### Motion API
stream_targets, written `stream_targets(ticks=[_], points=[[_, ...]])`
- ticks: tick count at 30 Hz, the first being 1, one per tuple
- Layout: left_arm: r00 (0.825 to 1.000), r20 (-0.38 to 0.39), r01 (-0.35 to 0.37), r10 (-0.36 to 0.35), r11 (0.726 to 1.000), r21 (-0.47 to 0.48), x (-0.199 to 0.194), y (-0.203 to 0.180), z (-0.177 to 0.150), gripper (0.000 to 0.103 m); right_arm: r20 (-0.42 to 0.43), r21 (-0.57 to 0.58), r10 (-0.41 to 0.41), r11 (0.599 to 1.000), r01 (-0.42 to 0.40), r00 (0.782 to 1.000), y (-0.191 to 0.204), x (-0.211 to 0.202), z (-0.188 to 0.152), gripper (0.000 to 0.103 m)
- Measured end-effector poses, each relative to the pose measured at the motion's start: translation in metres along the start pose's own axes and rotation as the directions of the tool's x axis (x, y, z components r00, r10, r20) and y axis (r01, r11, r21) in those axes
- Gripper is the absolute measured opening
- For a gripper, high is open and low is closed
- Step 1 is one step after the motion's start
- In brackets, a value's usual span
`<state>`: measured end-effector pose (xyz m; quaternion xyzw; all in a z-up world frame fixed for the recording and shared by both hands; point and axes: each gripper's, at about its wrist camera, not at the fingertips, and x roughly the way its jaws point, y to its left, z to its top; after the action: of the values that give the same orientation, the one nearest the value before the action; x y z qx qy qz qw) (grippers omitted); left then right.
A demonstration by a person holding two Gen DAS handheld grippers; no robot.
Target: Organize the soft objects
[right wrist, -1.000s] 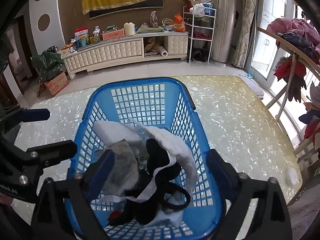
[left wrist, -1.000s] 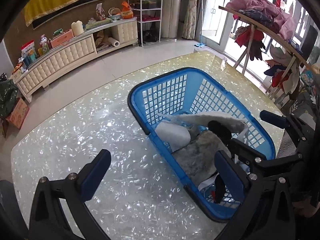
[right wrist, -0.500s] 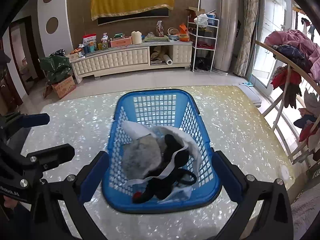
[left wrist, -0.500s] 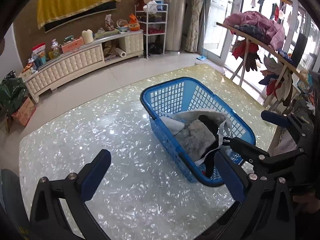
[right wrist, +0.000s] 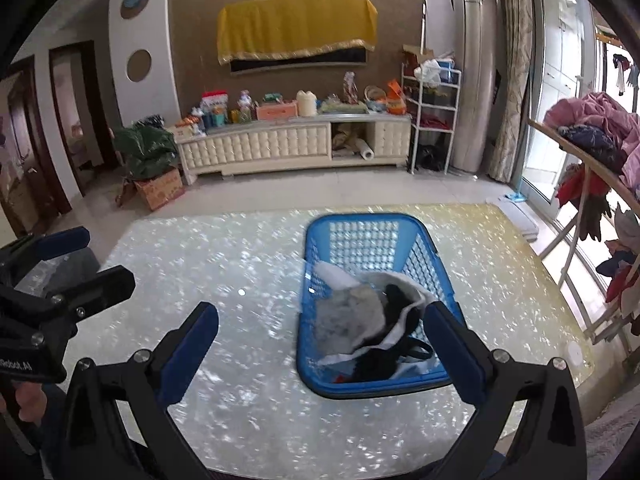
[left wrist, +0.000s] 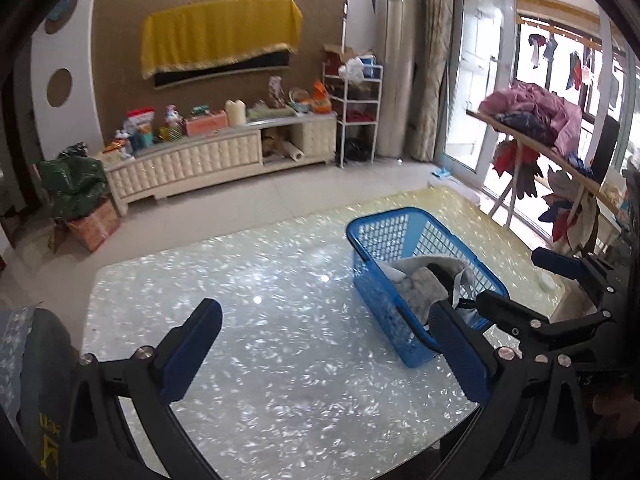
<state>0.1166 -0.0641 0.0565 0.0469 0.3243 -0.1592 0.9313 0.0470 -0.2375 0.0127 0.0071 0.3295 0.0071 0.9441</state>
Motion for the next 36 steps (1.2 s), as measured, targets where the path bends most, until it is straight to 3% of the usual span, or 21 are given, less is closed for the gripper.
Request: stream_targets(ticks=[9,21,36], points=[[0.992,0.106,-0.069,0.074,0.997,-0.044,-0.058,0.015,-0.02,0.103,0.095,-0.048,0.074,0.996,-0.07,0.993,0.026,-0.03,-0.001,0.102],[0.966,0.199,-0.135,0.163,0.98,-0.15,-0.105,0.025,-0.055,0.103,0.207,-0.125,0.11,0.989,-0.085,0.972,0.051,-0.055,-0.011,0.102],[0.967,0.178,-0.145,0.18,0.97,-0.194,-0.109,0.035,-0.075,0.103,0.199,-0.163,0.115,0.983,-0.083,0.973,0.062,-0.049,-0.017,0.103]])
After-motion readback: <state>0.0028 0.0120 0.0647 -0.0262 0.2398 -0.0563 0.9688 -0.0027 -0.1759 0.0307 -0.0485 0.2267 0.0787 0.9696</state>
